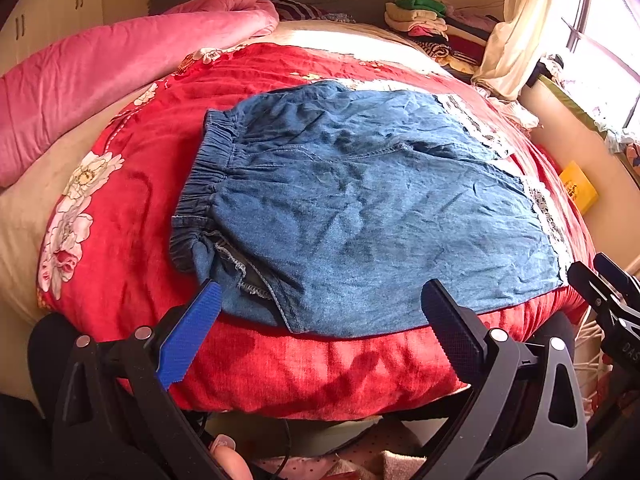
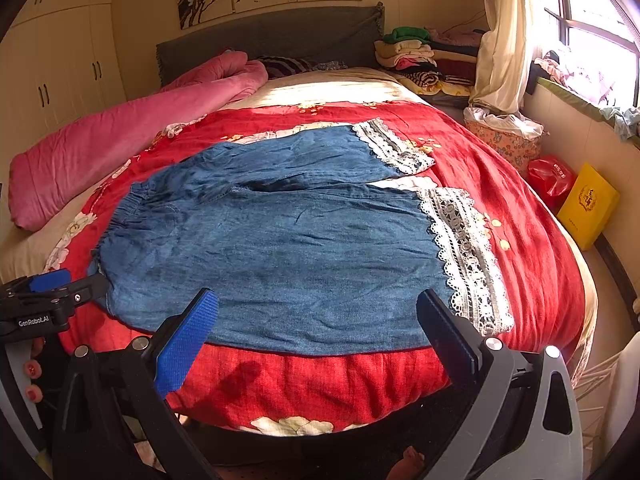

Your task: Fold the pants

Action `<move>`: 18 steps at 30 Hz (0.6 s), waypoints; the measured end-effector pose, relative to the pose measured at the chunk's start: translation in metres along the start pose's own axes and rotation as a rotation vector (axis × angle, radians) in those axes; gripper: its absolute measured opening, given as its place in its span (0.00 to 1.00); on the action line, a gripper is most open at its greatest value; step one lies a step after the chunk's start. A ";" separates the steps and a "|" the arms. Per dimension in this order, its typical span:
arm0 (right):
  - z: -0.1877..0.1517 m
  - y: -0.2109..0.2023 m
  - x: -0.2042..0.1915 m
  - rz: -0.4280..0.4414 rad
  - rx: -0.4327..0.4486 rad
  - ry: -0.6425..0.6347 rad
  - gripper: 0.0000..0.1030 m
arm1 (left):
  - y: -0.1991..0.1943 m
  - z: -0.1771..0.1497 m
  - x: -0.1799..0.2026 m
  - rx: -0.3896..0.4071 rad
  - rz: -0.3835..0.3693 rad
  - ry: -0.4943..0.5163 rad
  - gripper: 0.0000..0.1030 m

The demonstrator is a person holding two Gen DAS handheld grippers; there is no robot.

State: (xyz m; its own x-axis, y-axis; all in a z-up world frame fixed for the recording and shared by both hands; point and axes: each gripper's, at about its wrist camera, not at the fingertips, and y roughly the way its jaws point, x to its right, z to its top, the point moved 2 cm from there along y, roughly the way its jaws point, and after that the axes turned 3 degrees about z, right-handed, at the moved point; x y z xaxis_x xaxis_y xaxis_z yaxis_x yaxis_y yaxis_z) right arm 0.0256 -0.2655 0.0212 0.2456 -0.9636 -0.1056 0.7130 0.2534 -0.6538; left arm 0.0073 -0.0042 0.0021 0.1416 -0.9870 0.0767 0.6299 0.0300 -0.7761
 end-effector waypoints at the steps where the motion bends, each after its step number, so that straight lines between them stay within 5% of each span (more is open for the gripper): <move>1: 0.000 0.000 0.000 0.000 0.000 -0.002 0.96 | 0.000 0.000 0.000 0.000 0.002 0.003 0.91; 18: 0.009 0.009 -0.006 0.006 -0.015 -0.028 0.96 | 0.004 0.006 -0.003 0.019 0.004 -0.003 0.91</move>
State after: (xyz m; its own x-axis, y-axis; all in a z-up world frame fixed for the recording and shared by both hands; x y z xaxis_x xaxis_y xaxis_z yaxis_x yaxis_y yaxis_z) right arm 0.0367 -0.2567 0.0228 0.2680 -0.9593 -0.0891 0.7015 0.2577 -0.6645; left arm 0.0145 -0.0005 0.0025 0.1465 -0.9863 0.0756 0.6435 0.0370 -0.7645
